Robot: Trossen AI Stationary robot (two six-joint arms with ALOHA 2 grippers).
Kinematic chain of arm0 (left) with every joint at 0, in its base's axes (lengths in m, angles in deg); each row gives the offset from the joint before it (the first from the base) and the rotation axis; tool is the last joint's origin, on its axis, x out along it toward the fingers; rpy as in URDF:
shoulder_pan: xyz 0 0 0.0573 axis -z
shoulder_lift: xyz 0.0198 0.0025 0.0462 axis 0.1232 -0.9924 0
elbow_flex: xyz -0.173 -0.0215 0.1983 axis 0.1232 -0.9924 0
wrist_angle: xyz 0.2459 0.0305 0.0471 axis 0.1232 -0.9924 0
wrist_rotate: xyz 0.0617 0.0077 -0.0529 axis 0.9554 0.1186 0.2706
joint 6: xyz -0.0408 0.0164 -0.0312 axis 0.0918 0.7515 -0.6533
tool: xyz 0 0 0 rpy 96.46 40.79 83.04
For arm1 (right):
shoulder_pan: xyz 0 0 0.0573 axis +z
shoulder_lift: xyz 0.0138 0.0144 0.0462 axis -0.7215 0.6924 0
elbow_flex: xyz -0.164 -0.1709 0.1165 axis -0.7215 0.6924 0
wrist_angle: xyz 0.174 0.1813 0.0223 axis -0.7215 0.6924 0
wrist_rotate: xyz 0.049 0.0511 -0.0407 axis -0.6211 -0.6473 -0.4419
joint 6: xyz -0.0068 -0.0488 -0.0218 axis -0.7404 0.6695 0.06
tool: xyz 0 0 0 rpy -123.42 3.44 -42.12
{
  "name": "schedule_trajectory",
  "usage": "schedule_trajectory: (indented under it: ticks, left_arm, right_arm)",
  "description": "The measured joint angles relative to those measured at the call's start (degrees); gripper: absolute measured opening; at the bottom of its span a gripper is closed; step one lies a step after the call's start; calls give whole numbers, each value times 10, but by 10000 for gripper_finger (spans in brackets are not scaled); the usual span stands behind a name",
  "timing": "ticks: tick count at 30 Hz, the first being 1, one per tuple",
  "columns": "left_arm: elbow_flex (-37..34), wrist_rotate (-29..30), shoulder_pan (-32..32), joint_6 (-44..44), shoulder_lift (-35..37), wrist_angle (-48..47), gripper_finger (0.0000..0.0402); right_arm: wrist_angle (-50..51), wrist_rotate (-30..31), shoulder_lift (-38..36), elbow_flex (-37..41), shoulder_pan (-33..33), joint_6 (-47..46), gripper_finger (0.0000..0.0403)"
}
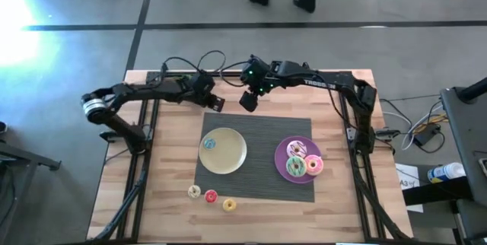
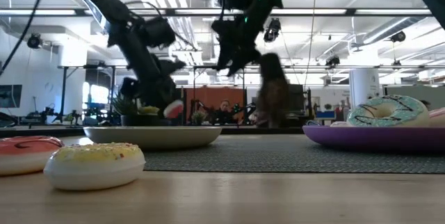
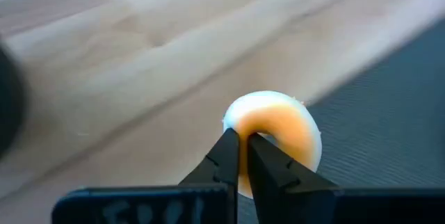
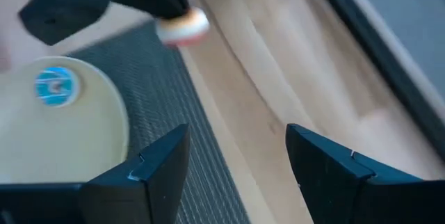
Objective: Pick & Place donuts
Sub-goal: Put the small red donut on the white plate
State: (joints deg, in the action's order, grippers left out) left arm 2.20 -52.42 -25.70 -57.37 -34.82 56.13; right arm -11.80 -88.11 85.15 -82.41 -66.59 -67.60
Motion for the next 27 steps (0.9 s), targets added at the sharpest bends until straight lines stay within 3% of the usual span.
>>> schedule_trajectory:
  ticks: [11,15,21,27]
  left_arm:
    - [8,-248,-4,-30,106,8,0]
    - [14,-277,0,-45,121,6,0]
    - [17,-318,5,-60,143,5,0]
    - [17,-362,8,-65,145,1,0]
  right_arm:
    - [-60,-15,-76,0,100,321,228]
    - [-60,2,-78,0,137,332,228]
    - [-57,92,-79,0,182,302,228]
    - [-58,107,-79,0,211,317,228]
